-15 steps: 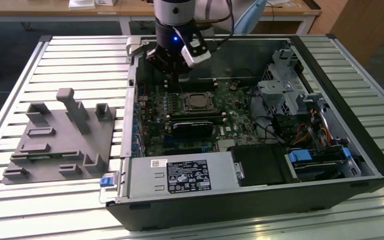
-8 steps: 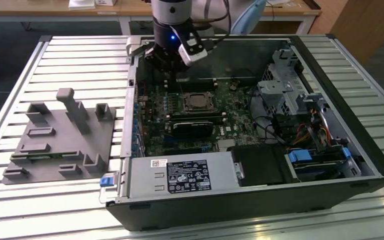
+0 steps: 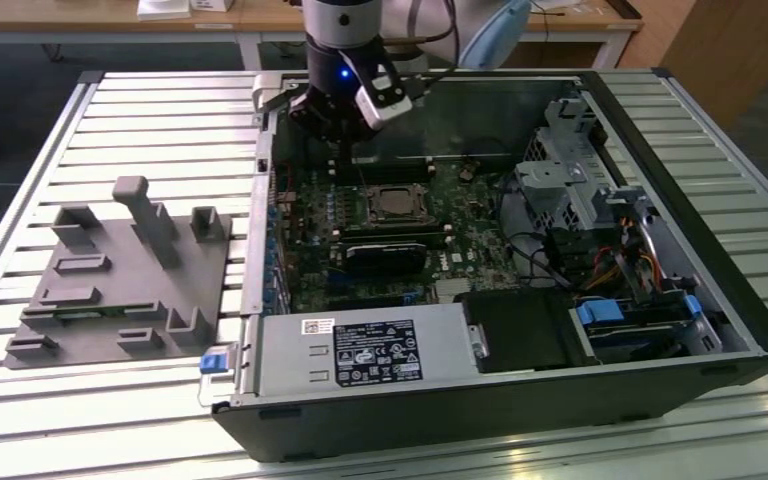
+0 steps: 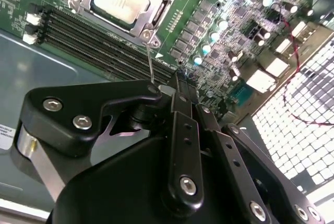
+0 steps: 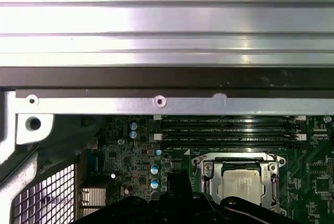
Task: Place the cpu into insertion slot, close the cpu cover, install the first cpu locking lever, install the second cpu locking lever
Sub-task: 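Install the first cpu locking lever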
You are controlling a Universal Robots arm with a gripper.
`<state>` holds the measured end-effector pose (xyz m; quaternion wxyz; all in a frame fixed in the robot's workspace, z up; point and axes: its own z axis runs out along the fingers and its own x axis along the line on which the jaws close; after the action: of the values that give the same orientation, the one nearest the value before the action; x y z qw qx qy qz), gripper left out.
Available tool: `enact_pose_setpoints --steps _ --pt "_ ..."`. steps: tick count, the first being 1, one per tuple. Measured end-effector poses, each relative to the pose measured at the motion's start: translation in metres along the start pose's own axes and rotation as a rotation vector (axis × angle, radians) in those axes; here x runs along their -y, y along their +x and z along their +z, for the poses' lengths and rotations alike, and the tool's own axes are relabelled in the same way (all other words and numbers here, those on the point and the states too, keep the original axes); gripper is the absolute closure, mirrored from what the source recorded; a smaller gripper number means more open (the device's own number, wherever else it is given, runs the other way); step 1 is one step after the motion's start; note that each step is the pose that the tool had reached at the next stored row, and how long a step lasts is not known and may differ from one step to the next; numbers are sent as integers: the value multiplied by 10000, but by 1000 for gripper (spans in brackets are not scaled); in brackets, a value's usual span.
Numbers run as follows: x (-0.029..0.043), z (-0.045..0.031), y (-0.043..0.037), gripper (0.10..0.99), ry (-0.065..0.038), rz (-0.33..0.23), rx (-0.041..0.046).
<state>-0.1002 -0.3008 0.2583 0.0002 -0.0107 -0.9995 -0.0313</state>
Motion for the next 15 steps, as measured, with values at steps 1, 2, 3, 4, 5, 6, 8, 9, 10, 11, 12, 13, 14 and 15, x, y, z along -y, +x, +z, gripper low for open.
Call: enact_pose_setpoints --steps 1,2,3,4,5,6,8,9,10,11,12,13,14,15 --pt "-12 4 0 980 0 0 0" --pt "-23 7 0 980 0 0 0" --pt "-33 8 1 980 0 0 0" --pt "-40 9 0 980 0 0 0" --pt "-46 10 -2 980 0 0 0" --pt "-51 10 -10 980 0 -2 0" --pt "-56 11 -38 980 0 0 0" --pt "-58 11 -59 980 0 0 0" --pt "-60 12 -81 980 0 0 -1" --pt "-61 12 -106 980 0 0 -1" --pt "-62 12 -134 980 0 0 -1" --pt "-64 13 -164 980 -1 -1 -2" --pt "-65 13 -201 980 0 0 -4" --pt "-67 14 -236 980 0 0 -7"
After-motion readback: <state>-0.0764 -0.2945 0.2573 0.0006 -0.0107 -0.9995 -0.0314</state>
